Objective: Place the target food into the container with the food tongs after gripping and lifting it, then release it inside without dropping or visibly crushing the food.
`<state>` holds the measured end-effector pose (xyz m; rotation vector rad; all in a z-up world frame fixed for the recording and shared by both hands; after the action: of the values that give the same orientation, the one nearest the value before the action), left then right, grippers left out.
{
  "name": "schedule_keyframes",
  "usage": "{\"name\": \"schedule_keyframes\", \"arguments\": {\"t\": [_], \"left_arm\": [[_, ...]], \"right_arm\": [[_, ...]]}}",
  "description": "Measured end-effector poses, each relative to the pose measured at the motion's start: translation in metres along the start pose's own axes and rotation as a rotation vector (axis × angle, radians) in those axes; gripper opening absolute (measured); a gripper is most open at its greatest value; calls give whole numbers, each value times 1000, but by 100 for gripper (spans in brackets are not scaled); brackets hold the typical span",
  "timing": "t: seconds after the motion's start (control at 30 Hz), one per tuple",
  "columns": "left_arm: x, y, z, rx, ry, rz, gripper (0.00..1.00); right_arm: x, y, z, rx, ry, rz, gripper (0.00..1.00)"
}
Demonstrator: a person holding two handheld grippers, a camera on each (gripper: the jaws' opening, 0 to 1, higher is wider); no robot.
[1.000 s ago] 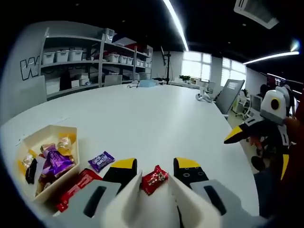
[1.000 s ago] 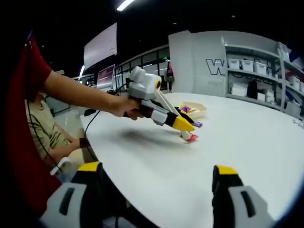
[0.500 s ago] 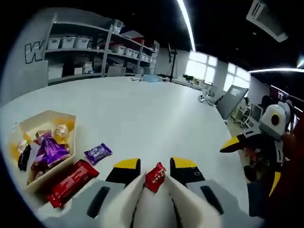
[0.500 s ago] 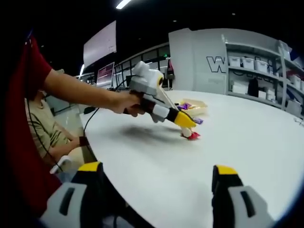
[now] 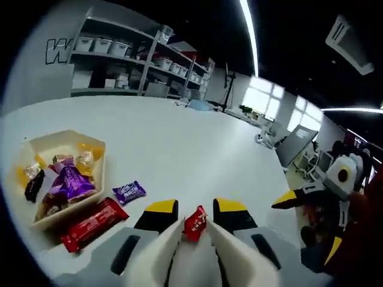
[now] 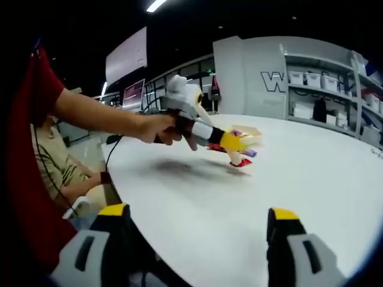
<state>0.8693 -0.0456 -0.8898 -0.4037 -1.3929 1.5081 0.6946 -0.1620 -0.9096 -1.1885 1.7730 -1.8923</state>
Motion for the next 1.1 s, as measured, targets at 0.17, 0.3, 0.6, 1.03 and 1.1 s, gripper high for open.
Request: {"name": "schedule_keyframes", "arguments": {"t": [0.17, 0.3, 0.6, 1.03, 1.1], "left_arm": [[11, -16, -11, -3, -16, 27, 22], [17, -25, -25, -15, -45, 43, 22], [26, -42, -56, -17, -101, 66, 22], [35, -56, -96, -17, -191, 93, 23], [38, -57, -102, -13, -207, 95, 23]], "right_arm": [[-1, 0, 0, 1, -4, 3, 94], [-1, 0, 0, -6, 1, 8, 94], [-2, -1, 3, -7, 2, 7, 94], [-1, 3, 6, -19, 14, -4, 94], [-1, 3, 6, -19, 16, -5, 94]]}}
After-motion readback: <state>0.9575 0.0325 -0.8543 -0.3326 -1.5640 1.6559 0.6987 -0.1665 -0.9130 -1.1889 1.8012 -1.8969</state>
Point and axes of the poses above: the point that each gripper's makers call its tool centre point, and the gripper's own axes: x roughly backward along the fingers, z roughly to its right, y roughly out of its underside, the point moved 6 cm from there along x, roughly backward along the fingers, and after that the axes turned 3 degrees about -y, right-handed, at the moved point
